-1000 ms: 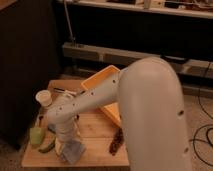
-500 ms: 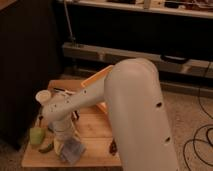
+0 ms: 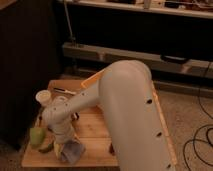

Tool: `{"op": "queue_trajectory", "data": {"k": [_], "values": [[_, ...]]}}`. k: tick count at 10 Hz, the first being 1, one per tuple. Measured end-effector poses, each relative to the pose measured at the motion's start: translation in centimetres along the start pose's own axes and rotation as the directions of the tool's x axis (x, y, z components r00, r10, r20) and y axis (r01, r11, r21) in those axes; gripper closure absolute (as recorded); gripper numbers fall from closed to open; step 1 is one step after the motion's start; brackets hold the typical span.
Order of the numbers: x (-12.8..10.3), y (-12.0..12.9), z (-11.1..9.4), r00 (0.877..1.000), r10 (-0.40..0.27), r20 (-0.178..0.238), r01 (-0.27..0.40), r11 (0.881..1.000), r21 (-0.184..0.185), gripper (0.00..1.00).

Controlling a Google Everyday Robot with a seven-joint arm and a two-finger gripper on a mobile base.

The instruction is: Wipe tray with towel

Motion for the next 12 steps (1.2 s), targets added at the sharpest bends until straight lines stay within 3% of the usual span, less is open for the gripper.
{"op": "queue_trajectory", "data": {"k": [5, 6, 9, 12], "values": [[0.2, -0.6, 0.0, 0.999, 0.025, 0.024, -0.025, 1.0, 0.0, 0.95], [0.5, -0.8, -0.1, 0.999, 0.04, 0.031, -0.04, 0.999, 0.005, 1.0], [2.5, -1.3, -2.6, 0.993, 0.086, 0.08, -0.088, 0.996, 0.029, 1.0], [5.1, -1.5, -8.9, 0.979, 0.122, 0.16, -0.135, 0.988, 0.069, 1.0]]}}
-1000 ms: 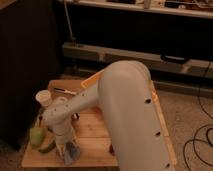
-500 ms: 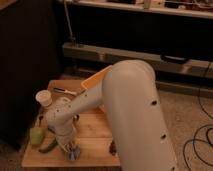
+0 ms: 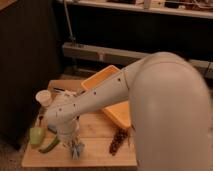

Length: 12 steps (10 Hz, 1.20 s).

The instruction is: Wipe tray with towel

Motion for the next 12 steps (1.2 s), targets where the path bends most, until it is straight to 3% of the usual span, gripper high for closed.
{"op": "queue_trajectory", "data": {"k": [4, 6, 7, 8, 9, 10, 12], "values": [[0.3, -4.1, -10.2, 0.99, 0.085, 0.114, -0.094, 0.992, 0.081, 1.0], [-0.6, -8.5, -14.4, 0.974, 0.166, 0.155, -0.184, 0.977, 0.11, 1.0], [-1.2, -11.7, -16.0, 0.958, 0.224, 0.179, -0.248, 0.961, 0.126, 1.0], [-1.2, -13.9, -16.6, 0.944, 0.268, 0.191, -0.295, 0.946, 0.132, 1.0], [-0.9, -16.7, -17.1, 0.921, 0.331, 0.207, -0.362, 0.923, 0.133, 1.0], [-0.7, -17.7, -17.3, 0.912, 0.352, 0.212, -0.385, 0.912, 0.139, 1.0], [-1.0, -17.1, -17.2, 0.913, 0.35, 0.211, -0.38, 0.916, 0.124, 1.0]]}}
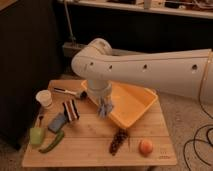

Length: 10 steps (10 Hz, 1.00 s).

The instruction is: Wipe tray with towel

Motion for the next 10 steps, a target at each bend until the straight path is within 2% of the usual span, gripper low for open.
{"op": "queue_trajectory", "data": {"k": [7, 10], "values": [[-0.3, -0.6, 0.0, 1.0, 0.007, 0.006, -0.007, 1.0, 0.01, 1.0], [-2.8, -4.3, 1.3, 0.997, 0.075, 0.024, -0.075, 0.997, -0.008, 1.0]]}}
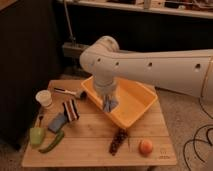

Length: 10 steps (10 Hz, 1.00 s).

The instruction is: Wipe tray with towel

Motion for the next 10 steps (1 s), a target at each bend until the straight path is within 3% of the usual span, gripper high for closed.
{"op": "queue_trajectory", "data": {"k": [2, 5, 7, 9, 10], "values": [[-1.9, -5.6, 2.5, 0.998, 0.063, 0.015, -0.063, 0.998, -0.018, 1.0], [-2.7, -14.2, 5.1, 0.992, 0.127, 0.025, -0.127, 0.992, -0.029, 1.0], [-4.1, -16.6, 4.9, 0.994, 0.112, 0.015, -0.111, 0.993, -0.032, 1.0], [-5.0, -20.9, 4.7, 0.993, 0.115, -0.004, -0.115, 0.993, -0.022, 0.99], [-5.2, -22.7, 5.0, 0.993, 0.111, -0.026, -0.111, 0.994, -0.004, 0.94]]}}
